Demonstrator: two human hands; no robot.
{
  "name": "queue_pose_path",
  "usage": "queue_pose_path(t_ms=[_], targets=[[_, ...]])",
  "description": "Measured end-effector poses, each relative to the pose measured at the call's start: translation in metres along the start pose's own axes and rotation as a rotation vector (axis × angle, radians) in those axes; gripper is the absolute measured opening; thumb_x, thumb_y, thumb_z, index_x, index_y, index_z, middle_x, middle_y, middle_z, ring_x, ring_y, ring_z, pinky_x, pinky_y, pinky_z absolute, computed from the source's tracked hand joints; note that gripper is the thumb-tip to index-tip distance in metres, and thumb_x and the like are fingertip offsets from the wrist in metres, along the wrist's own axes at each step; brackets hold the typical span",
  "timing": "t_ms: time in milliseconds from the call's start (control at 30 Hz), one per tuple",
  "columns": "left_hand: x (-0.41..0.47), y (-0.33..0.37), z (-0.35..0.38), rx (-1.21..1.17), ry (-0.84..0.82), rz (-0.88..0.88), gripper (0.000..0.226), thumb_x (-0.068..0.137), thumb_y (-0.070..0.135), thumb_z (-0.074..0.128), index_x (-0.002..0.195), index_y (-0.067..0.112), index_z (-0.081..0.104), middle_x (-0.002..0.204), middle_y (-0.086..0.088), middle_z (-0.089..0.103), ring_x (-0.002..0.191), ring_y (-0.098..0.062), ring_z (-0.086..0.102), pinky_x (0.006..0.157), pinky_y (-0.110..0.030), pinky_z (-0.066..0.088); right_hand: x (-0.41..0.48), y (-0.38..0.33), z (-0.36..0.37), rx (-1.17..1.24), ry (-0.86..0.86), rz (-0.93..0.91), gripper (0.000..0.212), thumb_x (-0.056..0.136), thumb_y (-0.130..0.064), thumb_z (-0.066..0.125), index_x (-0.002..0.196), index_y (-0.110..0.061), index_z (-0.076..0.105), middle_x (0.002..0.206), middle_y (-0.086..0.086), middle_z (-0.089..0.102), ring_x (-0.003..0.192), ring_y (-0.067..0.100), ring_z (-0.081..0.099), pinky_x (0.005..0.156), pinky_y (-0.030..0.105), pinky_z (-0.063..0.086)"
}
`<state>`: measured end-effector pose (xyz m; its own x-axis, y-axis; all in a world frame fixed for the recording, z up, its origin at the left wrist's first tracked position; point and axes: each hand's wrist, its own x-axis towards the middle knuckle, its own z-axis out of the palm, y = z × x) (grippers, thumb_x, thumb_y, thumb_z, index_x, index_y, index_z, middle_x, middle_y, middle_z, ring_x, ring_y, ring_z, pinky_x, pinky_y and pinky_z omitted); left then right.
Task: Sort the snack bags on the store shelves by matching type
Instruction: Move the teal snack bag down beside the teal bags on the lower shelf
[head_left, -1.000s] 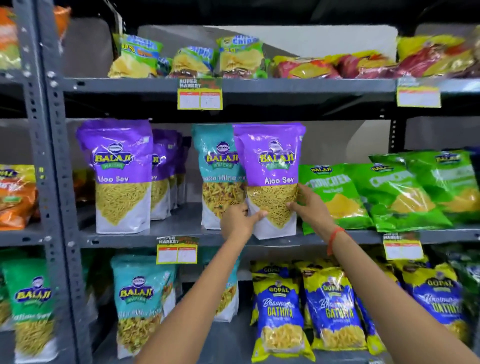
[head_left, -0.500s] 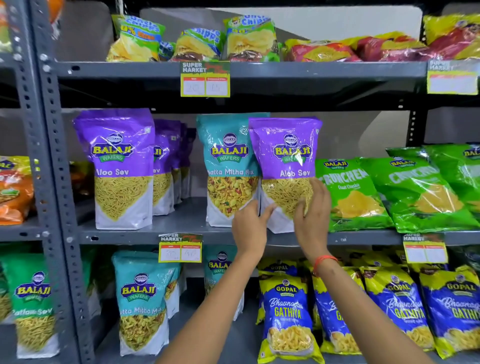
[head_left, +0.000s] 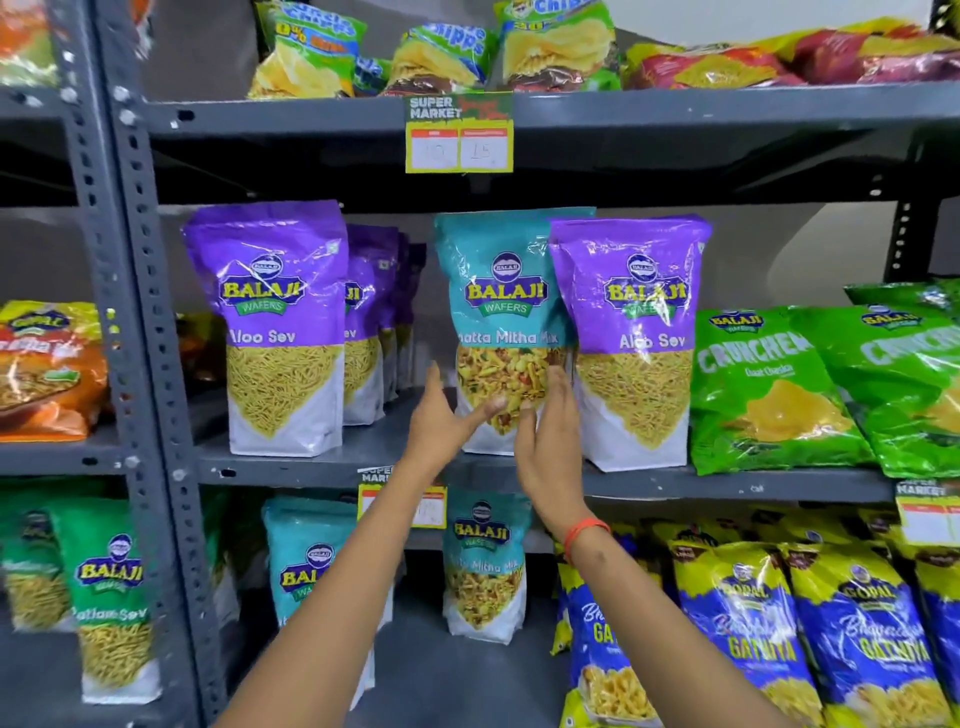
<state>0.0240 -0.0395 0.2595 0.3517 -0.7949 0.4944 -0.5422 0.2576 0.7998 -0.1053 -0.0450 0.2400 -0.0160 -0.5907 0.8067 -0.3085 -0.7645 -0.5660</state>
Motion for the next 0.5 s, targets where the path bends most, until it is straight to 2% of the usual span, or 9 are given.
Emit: queue_pose_path(t_ms=[67, 100, 167, 233, 300, 367, 433, 500], targets=[[0.012, -0.004, -0.004, -0.029, -0.110, -0.044, 0.106, 0.061, 0.066, 0.077, 0.144, 0.014, 0.036, 0.148, -0.010, 0.048, 0.134, -0.025, 0.047, 0.110, -0.044, 0.042, 0.001, 0.003, 0.003, 0.013, -0.010, 0.053, 0.055, 0.092, -0.018, 0.036, 0.142, 0.001, 0.024, 0.154, 0.018, 0.025, 0.143, 0.028, 0.021, 0.111, 0.017, 0.007], [0.017, -0.005, -0.004, -0.050, -0.140, -0.053, 0.097, 0.060, 0.063, 0.080, 0.136, 0.014, 0.045, 0.139, -0.008, 0.057, 0.125, -0.023, 0.055, 0.103, -0.040, 0.047, 0.003, 0.004, 0.004, 0.018, -0.013, 0.070, 0.056, 0.093, -0.016, 0.038, 0.143, 0.000, 0.020, 0.155, 0.018, 0.022, 0.144, 0.028, 0.020, 0.112, 0.018, 0.007], [0.020, -0.005, -0.003, -0.091, -0.188, -0.064, 0.071, 0.067, 0.040, 0.085, 0.125, 0.011, 0.055, 0.125, -0.006, 0.066, 0.113, -0.020, 0.062, 0.090, -0.030, 0.050, 0.006, 0.007, 0.005, 0.029, -0.025, 0.089, 0.058, 0.092, -0.015, 0.039, 0.144, 0.000, 0.017, 0.156, 0.018, 0.021, 0.144, 0.028, 0.019, 0.116, 0.026, 0.010], [0.022, -0.006, -0.001, -0.152, -0.184, -0.083, 0.057, 0.068, 0.027, 0.086, 0.115, 0.010, 0.059, 0.118, -0.007, 0.069, 0.106, -0.020, 0.064, 0.085, -0.030, 0.051, 0.010, 0.009, 0.006, 0.083, -0.030, 0.110, 0.060, 0.090, -0.019, 0.040, 0.144, -0.004, 0.020, 0.155, 0.016, 0.026, 0.143, 0.026, 0.023, 0.119, 0.035, 0.017], [0.020, -0.007, -0.001, -0.187, -0.121, -0.080, 0.056, 0.064, 0.028, 0.089, 0.110, 0.008, 0.063, 0.114, -0.010, 0.072, 0.102, -0.022, 0.067, 0.085, -0.035, 0.055, 0.014, 0.009, 0.004, 0.163, -0.052, 0.151, 0.059, 0.090, -0.020, 0.040, 0.144, -0.007, 0.023, 0.153, 0.012, 0.030, 0.142, 0.023, 0.027, 0.119, 0.036, 0.021], [0.018, -0.007, -0.003, -0.157, -0.048, -0.092, 0.057, 0.060, 0.033, 0.090, 0.105, 0.008, 0.066, 0.108, -0.010, 0.073, 0.098, -0.023, 0.068, 0.084, -0.037, 0.056, 0.017, 0.010, 0.002, 0.200, -0.110, 0.195, 0.053, 0.095, -0.015, 0.041, 0.144, -0.008, 0.023, 0.153, 0.010, 0.031, 0.141, 0.022, 0.028, 0.117, 0.031, 0.022], [0.014, -0.007, -0.009, -0.114, 0.026, -0.107, 0.067, 0.051, 0.048, 0.090, 0.101, 0.010, 0.066, 0.105, -0.008, 0.074, 0.096, -0.025, 0.068, 0.086, -0.042, 0.057, 0.019, 0.008, 0.001, 0.222, -0.182, 0.230, 0.051, 0.098, -0.014, 0.040, 0.145, -0.007, 0.023, 0.154, 0.008, 0.030, 0.142, 0.018, 0.026, 0.108, 0.015, 0.019], [0.011, -0.011, -0.016, -0.077, 0.089, -0.121, 0.089, 0.035, 0.069, 0.081, 0.102, 0.013, 0.066, 0.106, -0.006, 0.074, 0.098, -0.025, 0.068, 0.087, -0.047, 0.057, 0.020, 0.004, 0.001, 0.267, -0.241, 0.228, 0.050, 0.098, -0.014, 0.039, 0.145, -0.007, 0.023, 0.153, 0.007, 0.029, 0.137, 0.010, 0.025, 0.095, 0.003, 0.016]])
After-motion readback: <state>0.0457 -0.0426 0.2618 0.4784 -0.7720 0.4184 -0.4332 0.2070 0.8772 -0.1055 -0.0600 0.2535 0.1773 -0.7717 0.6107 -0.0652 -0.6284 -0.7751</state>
